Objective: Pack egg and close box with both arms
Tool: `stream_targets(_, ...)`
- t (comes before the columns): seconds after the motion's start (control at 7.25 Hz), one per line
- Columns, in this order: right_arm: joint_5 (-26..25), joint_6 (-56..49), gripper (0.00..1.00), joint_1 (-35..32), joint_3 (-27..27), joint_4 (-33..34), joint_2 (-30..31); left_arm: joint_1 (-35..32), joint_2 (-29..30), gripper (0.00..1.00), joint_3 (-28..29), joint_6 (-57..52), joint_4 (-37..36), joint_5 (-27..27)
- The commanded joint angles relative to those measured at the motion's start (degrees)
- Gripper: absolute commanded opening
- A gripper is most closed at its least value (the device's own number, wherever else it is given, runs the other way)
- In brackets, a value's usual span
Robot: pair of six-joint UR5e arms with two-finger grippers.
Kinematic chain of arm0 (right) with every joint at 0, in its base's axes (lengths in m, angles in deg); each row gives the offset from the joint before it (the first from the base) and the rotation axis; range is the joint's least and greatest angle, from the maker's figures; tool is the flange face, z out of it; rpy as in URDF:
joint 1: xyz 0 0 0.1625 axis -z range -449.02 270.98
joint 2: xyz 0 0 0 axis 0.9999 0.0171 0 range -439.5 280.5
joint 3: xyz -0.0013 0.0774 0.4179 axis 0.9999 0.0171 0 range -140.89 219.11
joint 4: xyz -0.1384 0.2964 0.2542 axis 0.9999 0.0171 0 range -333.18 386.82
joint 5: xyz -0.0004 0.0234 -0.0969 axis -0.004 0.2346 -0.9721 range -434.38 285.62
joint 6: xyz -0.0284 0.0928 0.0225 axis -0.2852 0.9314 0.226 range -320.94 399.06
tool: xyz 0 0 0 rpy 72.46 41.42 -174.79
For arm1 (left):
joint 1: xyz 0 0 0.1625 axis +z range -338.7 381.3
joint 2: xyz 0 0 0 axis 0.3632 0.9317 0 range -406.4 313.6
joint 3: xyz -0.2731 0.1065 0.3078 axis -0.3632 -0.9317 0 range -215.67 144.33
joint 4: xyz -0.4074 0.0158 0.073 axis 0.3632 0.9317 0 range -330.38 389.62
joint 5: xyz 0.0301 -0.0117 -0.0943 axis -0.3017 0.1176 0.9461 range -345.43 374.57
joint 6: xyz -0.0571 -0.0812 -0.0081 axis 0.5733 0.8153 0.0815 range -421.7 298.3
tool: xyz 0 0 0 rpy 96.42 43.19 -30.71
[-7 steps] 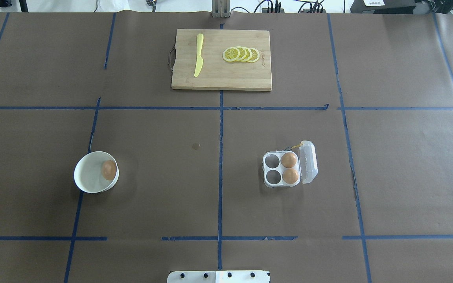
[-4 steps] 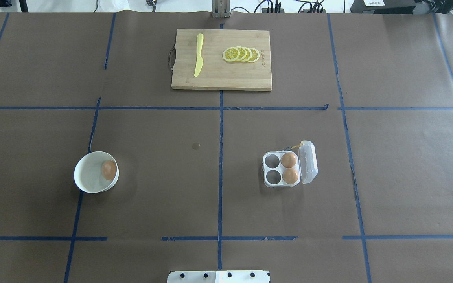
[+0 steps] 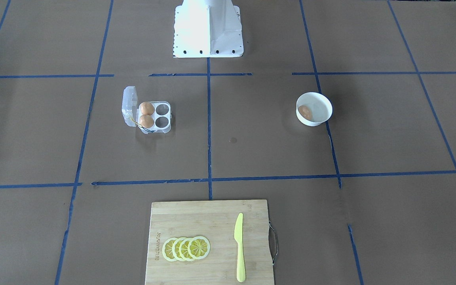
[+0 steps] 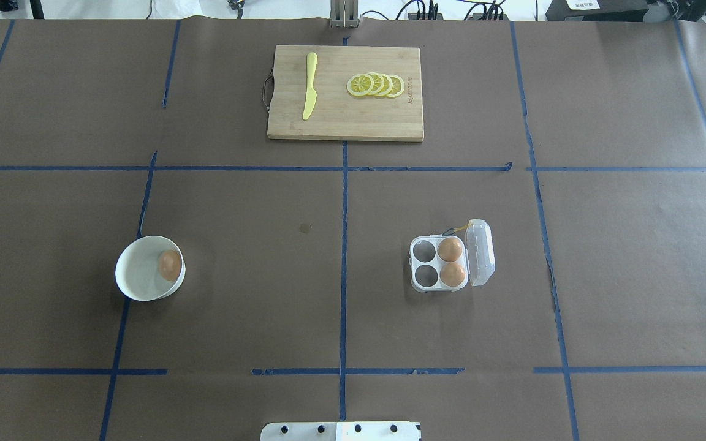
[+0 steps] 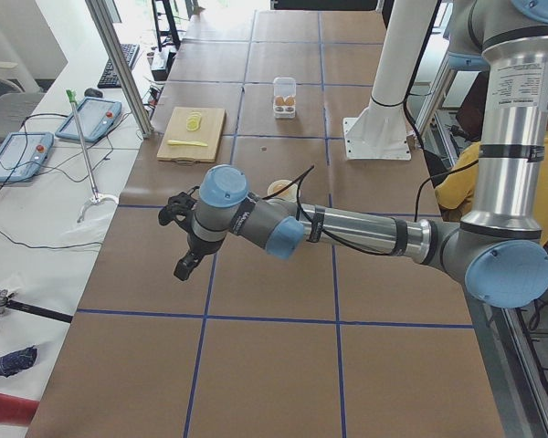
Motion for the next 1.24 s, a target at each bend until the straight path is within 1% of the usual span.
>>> stream_targets(0.0,0.3,2.4,1.00,0.7,-1.9,0.0,-0.9,2.7,2.7,1.00,1.4,1.6,9.3,4.3)
stream_targets(0.14,0.2,2.9,1.00,1.5,-1.9,0.0,-0.8,5.7,2.8,1.00,1.1,8.3,11.9,7.9)
stream_targets(0.28,0.1,5.6,1.00,3.0,-2.0,0.0,-0.8,11.2,2.1,1.00,1.2,10.5,21.8,7.2)
stream_targets(0.41,-0.1,6.8,1.00,4.0,-2.1,-0.1,-0.8,18.0,1.0,1.00,0.8,21.9,27.4,7.1)
stream_targets(0.55,-0.1,6.9,1.00,4.1,-2.3,-1.5,-0.7,22.2,0.6,1.00,-2.1,34.5,27.8,6.0)
stream_targets(0.69,-0.1,7.6,1.00,4.1,-2.3,-2.5,-0.2,26.5,-3.0,1.00,-6.1,40.2,27.8,-1.0)
stream_targets(0.83,-0.1,7.7,1.00,4.1,-2.3,-2.6,-0.2,34.8,-4.9,1.00,-10.5,51.5,27.3,-11.8)
stream_targets(0.97,-0.2,7.7,1.00,4.1,-2.3,-3.3,-0.2,43.3,-5.6,0.94,-12.5,62.9,26.6,-20.5)
stream_targets(1.1,-0.3,7.6,1.00,4.1,-2.2,-3.6,0.0,51.0,-5.4,0.75,-14.8,73.4,20.9,-29.3)
